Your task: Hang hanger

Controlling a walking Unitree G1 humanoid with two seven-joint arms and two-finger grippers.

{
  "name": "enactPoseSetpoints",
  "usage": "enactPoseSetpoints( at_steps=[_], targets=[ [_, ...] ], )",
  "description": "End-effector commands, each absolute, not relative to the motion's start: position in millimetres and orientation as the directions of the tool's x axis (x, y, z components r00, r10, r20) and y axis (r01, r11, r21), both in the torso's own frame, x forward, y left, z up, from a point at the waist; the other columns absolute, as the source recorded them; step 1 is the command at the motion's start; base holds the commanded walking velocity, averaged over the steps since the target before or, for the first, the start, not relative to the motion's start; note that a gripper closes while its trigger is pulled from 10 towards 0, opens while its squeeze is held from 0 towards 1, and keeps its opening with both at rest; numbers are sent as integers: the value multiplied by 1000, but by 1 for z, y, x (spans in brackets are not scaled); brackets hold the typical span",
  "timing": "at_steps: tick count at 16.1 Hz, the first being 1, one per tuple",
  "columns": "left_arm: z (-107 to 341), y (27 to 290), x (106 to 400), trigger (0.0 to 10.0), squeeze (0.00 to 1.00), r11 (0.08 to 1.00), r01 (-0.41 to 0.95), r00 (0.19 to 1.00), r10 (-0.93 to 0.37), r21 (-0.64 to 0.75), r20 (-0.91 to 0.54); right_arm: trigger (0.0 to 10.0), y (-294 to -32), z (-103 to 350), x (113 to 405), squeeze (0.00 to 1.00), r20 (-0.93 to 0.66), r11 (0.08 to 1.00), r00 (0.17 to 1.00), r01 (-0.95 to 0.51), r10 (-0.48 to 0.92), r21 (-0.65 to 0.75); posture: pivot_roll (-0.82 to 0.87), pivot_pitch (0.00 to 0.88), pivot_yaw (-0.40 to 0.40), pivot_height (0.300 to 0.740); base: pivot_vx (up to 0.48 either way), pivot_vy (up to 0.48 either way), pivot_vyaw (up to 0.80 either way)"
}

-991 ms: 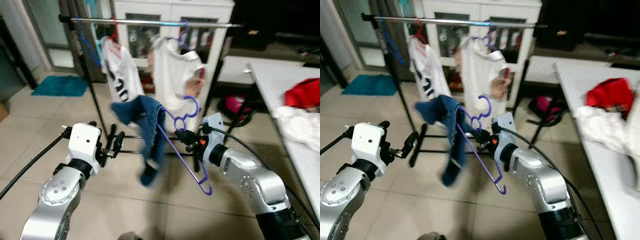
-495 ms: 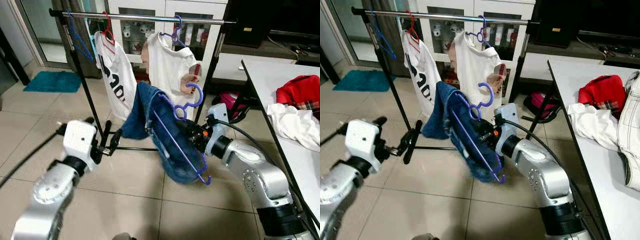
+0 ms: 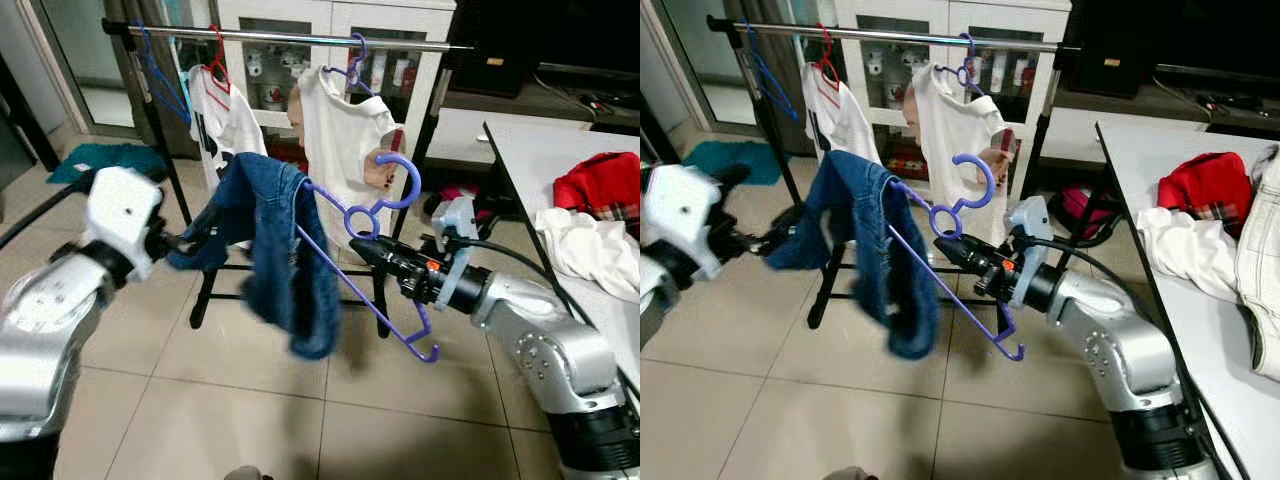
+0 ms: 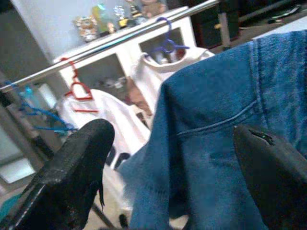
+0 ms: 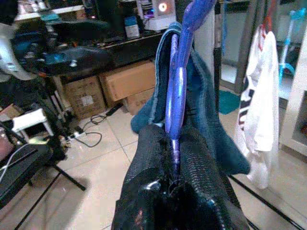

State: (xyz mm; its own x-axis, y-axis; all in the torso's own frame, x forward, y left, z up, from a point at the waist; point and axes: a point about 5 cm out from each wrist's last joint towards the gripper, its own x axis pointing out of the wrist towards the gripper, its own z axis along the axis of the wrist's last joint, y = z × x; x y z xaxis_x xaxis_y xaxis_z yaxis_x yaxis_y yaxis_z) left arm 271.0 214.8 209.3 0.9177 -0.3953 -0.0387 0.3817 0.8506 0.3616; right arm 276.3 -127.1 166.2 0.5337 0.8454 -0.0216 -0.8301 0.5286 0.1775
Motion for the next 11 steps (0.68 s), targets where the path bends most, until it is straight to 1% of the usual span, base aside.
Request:
enactPoseSetpoints(
  at_steps=[1, 2, 3, 4, 5, 7, 8, 11],
  targets=[
    [214, 206, 274, 10000, 0, 823, 446, 886, -461, 353, -45, 10000, -127, 183, 276, 0, 33, 490, 498, -862, 867, 133, -72, 0, -6, 740, 0, 0, 0],
    [214, 198, 273, 10000, 0, 805, 489, 862, -504, 336, -48, 10000, -126, 184, 276, 0, 31, 486, 493, -865, 869, 127, -74, 0, -3, 740, 0, 0, 0],
    [214, 184, 271, 10000, 0, 773, 552, 824, -564, 312, -60, 10000, -125, 185, 277, 0, 34, 489, 496, -864, 868, 123, -82, 0, 2, 740, 0, 0, 0],
    [212, 179, 269, 10000, 0, 767, 568, 814, -578, 297, -65, 10000, -125, 187, 277, 0, 39, 492, 499, -862, 865, 124, -85, 0, 2, 740, 0, 0, 0],
    [201, 173, 267, 10000, 0, 776, 574, 815, -573, 261, -89, 10000, -123, 190, 277, 0, 61, 487, 498, -863, 865, 138, -86, 0, 1, 740, 0, 0, 0],
    [191, 170, 268, 10000, 0, 794, 558, 829, -545, 240, -125, 10000, -121, 193, 276, 0, 76, 476, 490, -867, 869, 148, -91, 0, -7, 740, 0, 0, 0],
    [178, 166, 272, 10000, 0, 826, 524, 851, -503, 206, -149, 10000, -119, 196, 276, 0, 92, 471, 488, -867, 868, 161, -94, 0, -15, 740, 0, 0, 0],
    [155, 151, 286, 10000, 0, 869, 455, 889, -433, 192, -148, 10000, -116, 201, 284, 0, 114, 513, 540, -835, 834, 199, -109, 0, -29, 740, 0, 0, 0]
  ],
)
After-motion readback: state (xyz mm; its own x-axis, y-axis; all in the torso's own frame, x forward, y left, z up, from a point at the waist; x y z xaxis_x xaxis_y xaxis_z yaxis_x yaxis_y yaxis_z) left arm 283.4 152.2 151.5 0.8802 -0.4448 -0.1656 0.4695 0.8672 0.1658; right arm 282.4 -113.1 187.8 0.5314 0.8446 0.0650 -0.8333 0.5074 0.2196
